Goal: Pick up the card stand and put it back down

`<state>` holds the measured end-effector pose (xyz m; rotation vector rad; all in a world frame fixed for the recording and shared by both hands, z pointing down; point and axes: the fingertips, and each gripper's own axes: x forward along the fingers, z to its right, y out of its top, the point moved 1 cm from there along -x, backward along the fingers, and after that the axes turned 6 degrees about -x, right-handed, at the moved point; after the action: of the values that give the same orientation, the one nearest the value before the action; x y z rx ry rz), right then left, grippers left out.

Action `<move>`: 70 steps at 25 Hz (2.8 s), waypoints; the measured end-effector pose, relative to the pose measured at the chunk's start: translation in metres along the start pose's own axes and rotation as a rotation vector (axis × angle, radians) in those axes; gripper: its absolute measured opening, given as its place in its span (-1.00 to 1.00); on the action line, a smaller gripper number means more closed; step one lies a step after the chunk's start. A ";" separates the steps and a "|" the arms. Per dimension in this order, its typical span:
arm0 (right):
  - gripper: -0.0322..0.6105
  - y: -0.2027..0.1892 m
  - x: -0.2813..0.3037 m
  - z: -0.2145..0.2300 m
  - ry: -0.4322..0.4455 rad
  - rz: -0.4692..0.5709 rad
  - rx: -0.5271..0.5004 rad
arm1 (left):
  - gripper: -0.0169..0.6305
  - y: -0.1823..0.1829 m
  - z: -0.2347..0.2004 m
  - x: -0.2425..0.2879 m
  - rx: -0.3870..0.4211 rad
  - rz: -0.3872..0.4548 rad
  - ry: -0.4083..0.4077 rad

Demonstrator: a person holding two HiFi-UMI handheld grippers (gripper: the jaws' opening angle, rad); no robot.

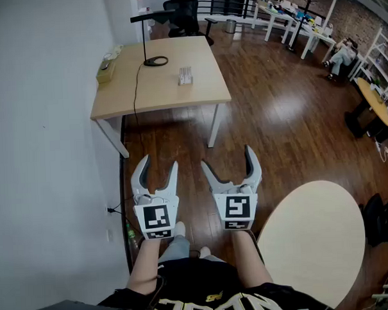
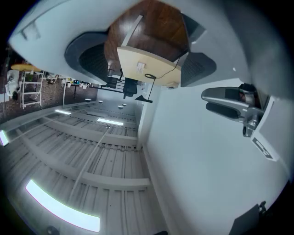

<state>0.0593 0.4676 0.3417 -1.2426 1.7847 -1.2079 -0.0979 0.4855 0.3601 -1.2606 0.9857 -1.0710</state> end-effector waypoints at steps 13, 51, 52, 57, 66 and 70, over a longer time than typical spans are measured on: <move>0.62 0.033 0.112 -0.022 -0.053 0.040 0.143 | -0.15 0.012 -0.110 0.081 -0.044 0.070 0.010; 0.62 -0.045 0.412 0.096 0.169 0.054 0.337 | -0.19 0.010 -0.149 0.376 -0.053 0.011 0.195; 0.62 -0.045 0.417 0.097 0.165 0.052 0.325 | -0.18 0.011 -0.153 0.381 -0.049 0.013 0.200; 0.62 -0.039 0.460 0.105 0.130 0.068 0.285 | -0.18 0.010 -0.173 0.421 -0.002 0.029 0.185; 0.61 0.000 0.546 0.119 0.050 0.187 0.242 | -0.12 0.030 -0.240 0.516 -0.031 0.108 0.096; 0.61 0.003 0.576 0.121 0.019 0.176 0.216 | -0.12 0.038 -0.253 0.539 -0.020 0.127 0.016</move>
<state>-0.0355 -0.1109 0.2929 -0.9347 1.6869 -1.2758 -0.2167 -0.0966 0.3103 -1.1911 1.0767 -0.9759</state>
